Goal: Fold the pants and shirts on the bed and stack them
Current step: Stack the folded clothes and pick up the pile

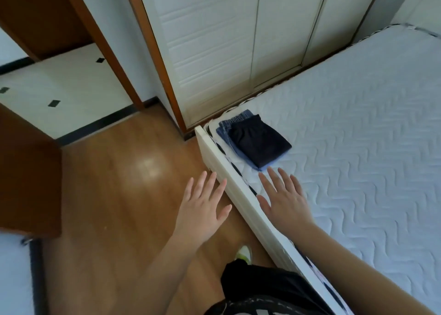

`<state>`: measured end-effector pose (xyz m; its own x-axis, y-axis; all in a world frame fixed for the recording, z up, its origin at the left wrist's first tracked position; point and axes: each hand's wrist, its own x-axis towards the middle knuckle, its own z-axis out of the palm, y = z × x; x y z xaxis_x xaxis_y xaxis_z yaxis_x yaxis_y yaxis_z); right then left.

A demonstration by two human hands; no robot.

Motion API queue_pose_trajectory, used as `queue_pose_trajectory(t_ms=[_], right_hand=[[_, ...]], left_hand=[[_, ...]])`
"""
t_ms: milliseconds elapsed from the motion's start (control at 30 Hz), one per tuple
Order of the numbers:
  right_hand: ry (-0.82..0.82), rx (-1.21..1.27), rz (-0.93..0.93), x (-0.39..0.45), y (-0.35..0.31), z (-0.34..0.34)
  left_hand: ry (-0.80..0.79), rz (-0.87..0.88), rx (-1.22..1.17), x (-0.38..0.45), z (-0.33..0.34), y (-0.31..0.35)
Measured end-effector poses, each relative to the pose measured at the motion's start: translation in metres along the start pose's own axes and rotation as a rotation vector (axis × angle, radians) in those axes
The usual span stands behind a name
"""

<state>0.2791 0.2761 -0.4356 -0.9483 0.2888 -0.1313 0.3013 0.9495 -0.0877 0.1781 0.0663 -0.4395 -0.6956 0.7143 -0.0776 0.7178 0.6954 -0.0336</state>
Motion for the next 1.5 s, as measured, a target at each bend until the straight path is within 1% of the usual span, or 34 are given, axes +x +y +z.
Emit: queue_pose_trajectory(t_ms=[67, 167, 267, 367, 567, 667, 767, 833, 933, 1067, 1200, 1300, 1400, 1500], right_hand=[[-0.011, -0.006, -0.004, 0.038, 0.001, -0.003], [-0.029, -0.013, -0.014, 0.090, 0.004, -0.013], [0.022, 0.002, 0.028, 0.132, 0.010, -0.028], [0.035, 0.000, 0.090, 0.170, 0.019, -0.031], [0.020, 0.032, 0.249, 0.246, 0.025, -0.012], [-0.020, 0.045, 0.369, 0.286, 0.031, -0.002], [-0.033, 0.074, 0.502, 0.312, 0.038, 0.002], [-0.029, 0.077, 0.572, 0.325, 0.042, 0.006], [-0.063, 0.106, 0.621, 0.346, 0.049, 0.016], [-0.049, 0.147, 0.713, 0.366, 0.061, 0.043], [-0.051, 0.192, 0.800, 0.371, 0.078, 0.090], [-0.114, 0.217, 0.824, 0.372, 0.094, 0.130], [-0.152, 0.240, 0.837, 0.374, 0.110, 0.174], [-0.172, 0.249, 0.826, 0.378, 0.126, 0.217]], left_hand=[[0.033, 0.002, 0.008, 0.036, -0.006, -0.018], [0.032, 0.012, 0.020, 0.082, -0.017, -0.042], [0.031, 0.016, 0.008, 0.126, -0.021, -0.059], [0.016, 0.077, 0.016, 0.182, -0.019, -0.074], [0.000, 0.257, 0.014, 0.299, 0.006, -0.098], [-0.069, 0.378, 0.037, 0.360, 0.022, -0.115], [-0.139, 0.495, 0.056, 0.409, 0.036, -0.131], [-0.134, 0.574, 0.073, 0.441, 0.044, -0.138], [-0.143, 0.662, 0.095, 0.485, 0.059, -0.132], [-0.174, 0.735, 0.109, 0.530, 0.091, -0.109], [-0.202, 0.778, 0.117, 0.552, 0.135, -0.076], [-0.239, 0.816, 0.113, 0.567, 0.170, -0.049], [-0.246, 0.790, 0.087, 0.586, 0.211, -0.037], [-0.272, 0.732, 0.091, 0.605, 0.253, -0.040]])
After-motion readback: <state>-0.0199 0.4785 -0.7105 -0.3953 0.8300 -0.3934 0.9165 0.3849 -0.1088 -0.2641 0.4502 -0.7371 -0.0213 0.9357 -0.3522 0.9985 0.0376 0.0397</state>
